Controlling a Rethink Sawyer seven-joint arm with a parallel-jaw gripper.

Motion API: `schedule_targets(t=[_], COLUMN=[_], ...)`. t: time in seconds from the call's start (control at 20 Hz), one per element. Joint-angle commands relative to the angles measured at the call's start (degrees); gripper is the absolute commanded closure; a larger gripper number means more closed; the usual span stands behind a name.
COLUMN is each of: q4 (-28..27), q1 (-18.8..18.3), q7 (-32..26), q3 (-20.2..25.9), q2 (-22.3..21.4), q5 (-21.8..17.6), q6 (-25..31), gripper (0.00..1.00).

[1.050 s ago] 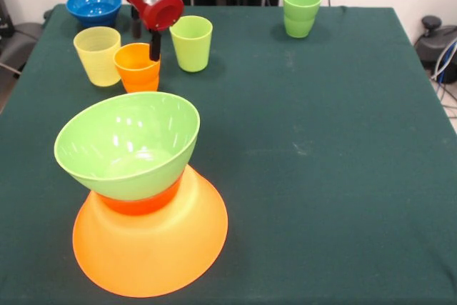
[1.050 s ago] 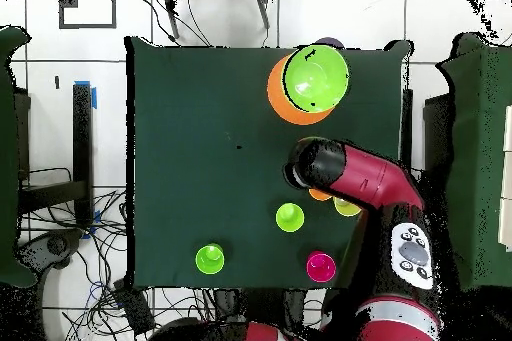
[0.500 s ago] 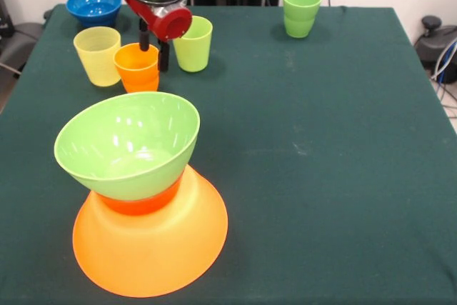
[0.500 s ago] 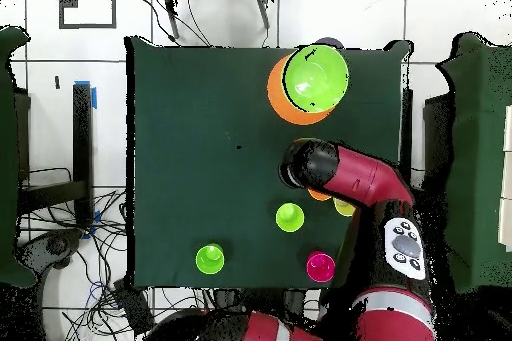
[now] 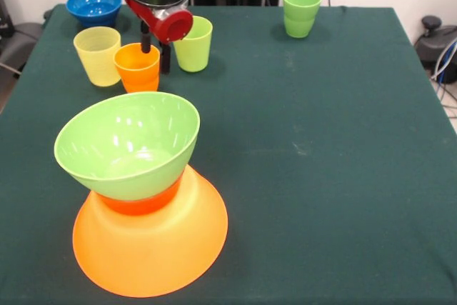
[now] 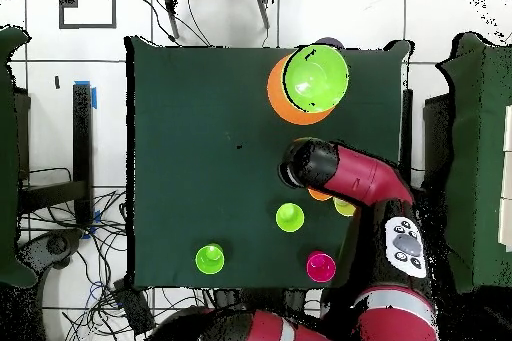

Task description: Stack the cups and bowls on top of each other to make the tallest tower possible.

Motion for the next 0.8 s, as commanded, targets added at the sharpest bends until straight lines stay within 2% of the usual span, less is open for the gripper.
schedule_targets(t=[0.05, 0.8], q4=[1.02, -0.45], q1=[-1.09, -2.12], q7=[-3.89, -2.85], q3=[7.00, 7.60], q2=[5.12, 8.71], q5=[-4.52, -6.51], q6=[-3.95, -8.02], gripper=[0.00, 0.00])
